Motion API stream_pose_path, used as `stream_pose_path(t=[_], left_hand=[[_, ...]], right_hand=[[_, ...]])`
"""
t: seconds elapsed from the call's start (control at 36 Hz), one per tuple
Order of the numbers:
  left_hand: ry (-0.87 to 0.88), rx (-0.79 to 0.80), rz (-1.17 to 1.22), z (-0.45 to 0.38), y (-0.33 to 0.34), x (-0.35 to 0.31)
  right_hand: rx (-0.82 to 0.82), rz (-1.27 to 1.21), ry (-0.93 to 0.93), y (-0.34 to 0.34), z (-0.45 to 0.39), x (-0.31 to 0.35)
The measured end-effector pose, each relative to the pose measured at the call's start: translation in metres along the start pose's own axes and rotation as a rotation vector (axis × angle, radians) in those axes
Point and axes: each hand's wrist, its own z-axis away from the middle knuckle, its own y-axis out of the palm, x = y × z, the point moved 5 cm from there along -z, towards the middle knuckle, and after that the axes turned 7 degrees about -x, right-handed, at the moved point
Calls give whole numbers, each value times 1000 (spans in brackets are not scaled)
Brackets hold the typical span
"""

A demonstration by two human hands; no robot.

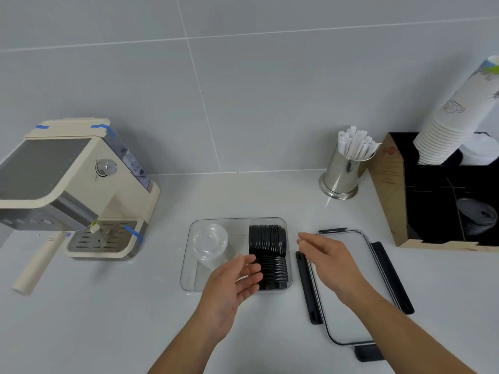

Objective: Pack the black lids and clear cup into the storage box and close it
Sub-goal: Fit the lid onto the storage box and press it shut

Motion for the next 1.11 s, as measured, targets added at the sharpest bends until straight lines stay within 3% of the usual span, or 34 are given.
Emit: stream_pose_path(t=[0.11,0.25,0.56,0.83,1.11], left_hand=[[-34,28,9,9,13,13],[-96,70,-22,19,30,44],[-192,32,-163,21,56,105],[-156,-99,-264,10,76,129],[-73,-101,-389,-9,100,130]], right_hand=[[-2,-298,158,-17,7,-9],[-34,-424,224,-50,15,-21],[-128,-438,277,-128,12,-62],[-169,-397,327,-188,5,-103],[-214,-263,410,-218,-4,-150]])
